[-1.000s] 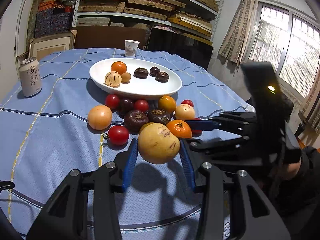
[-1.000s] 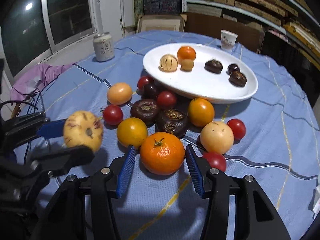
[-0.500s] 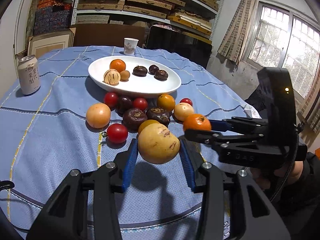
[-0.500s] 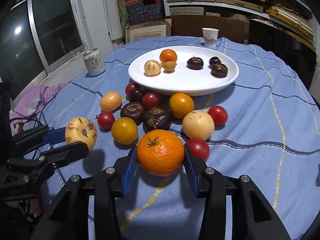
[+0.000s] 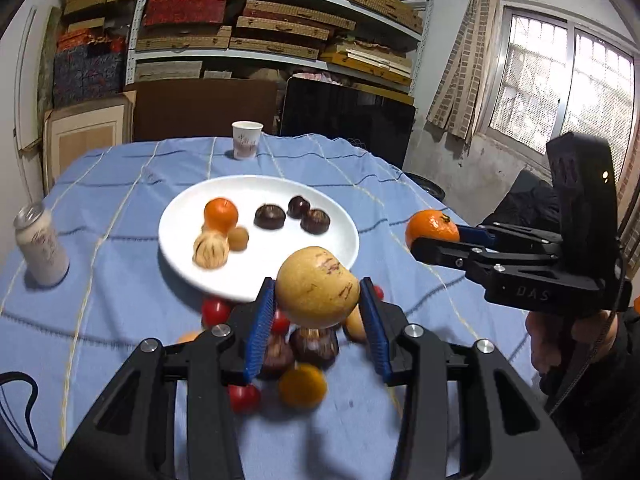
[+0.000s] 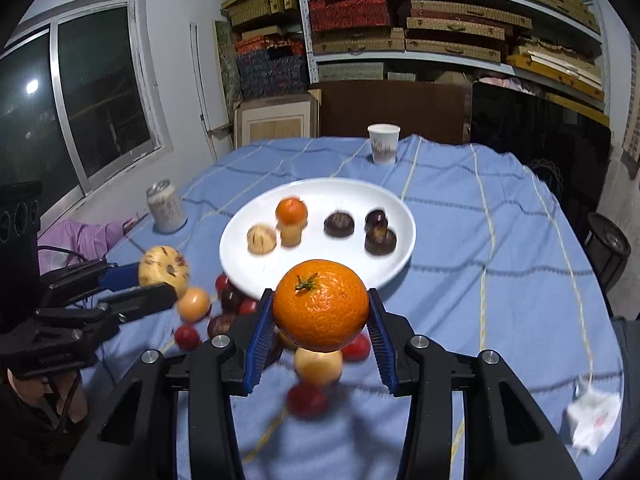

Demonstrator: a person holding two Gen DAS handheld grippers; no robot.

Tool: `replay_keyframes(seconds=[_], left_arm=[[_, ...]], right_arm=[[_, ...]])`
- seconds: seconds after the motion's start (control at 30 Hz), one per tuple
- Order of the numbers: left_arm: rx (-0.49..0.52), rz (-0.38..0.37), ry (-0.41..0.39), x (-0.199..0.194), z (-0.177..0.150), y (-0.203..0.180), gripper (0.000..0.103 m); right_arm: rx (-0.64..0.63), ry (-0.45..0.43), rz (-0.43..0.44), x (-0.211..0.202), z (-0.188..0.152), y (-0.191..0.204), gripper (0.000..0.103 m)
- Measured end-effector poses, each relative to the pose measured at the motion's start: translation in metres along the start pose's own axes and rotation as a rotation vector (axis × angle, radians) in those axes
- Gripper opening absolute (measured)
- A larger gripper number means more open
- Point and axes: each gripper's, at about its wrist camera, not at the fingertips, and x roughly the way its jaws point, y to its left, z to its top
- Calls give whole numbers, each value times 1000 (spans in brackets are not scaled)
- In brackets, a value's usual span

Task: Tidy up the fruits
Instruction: 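Carry the pepino and mandarin over the plate and open both grippers, then grasp a red tomato with the right gripper while the left grasps another red tomato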

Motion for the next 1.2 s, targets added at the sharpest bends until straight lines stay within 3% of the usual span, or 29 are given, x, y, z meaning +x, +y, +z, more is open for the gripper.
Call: replay_keyframes(seconds=[0.2, 0.47, 0.57, 0.67, 0.87, 0.93, 1.2], left_arm=[[-64, 0, 91, 68, 24, 29, 41], [-109, 11, 179, 115, 22, 53, 42], [-127, 5, 177, 117, 23, 60, 56], [-129, 4, 130, 104, 27, 61, 68], [-123, 4, 40, 54, 29, 56, 77], [-116, 2, 34, 38, 23, 54, 81], [38, 79, 98, -7, -39, 32, 82]], right_arm=[[5, 46, 14, 63, 34, -15, 46], [35, 150, 66, 143, 41, -24, 47], [43, 154, 95, 154, 43, -24, 49], [43, 98, 96, 141, 44, -22, 57], [58, 46, 81, 94, 40, -24, 57], [53, 44, 75, 73, 29, -21, 59], [-33, 113, 26, 21, -55, 14, 62]])
